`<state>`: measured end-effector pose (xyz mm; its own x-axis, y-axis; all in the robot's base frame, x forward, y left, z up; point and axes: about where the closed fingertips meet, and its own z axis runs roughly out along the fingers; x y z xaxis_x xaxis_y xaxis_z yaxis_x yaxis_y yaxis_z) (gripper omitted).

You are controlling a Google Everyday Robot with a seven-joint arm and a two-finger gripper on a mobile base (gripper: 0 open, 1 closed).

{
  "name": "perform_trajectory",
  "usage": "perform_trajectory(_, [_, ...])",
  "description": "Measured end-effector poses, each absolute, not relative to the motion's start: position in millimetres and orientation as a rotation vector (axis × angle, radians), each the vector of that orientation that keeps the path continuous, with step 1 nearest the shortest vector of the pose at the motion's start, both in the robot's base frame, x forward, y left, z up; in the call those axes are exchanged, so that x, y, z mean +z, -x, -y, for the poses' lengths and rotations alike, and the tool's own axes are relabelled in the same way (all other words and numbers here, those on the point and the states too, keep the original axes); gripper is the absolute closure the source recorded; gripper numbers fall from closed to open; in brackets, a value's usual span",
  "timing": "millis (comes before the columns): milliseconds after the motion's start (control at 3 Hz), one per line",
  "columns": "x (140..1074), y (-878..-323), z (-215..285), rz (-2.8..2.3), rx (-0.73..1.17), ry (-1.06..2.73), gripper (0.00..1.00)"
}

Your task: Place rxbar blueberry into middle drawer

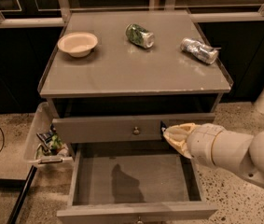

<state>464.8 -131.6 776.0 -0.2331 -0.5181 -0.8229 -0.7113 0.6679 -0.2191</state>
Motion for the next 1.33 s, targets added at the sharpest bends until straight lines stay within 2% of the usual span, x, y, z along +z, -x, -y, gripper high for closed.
perform_trajectory(333, [712.0, -467.0, 135.8, -2.0, 0.278, 0.949, 1.0])
perform_trajectory(667, [658.4, -479.1, 118.5, -2.058, 0.325, 0.979, 1.0])
perform_trajectory(1333, [526.8, -514.8, 117.8, -2.082, 0.489, 1.046, 1.0])
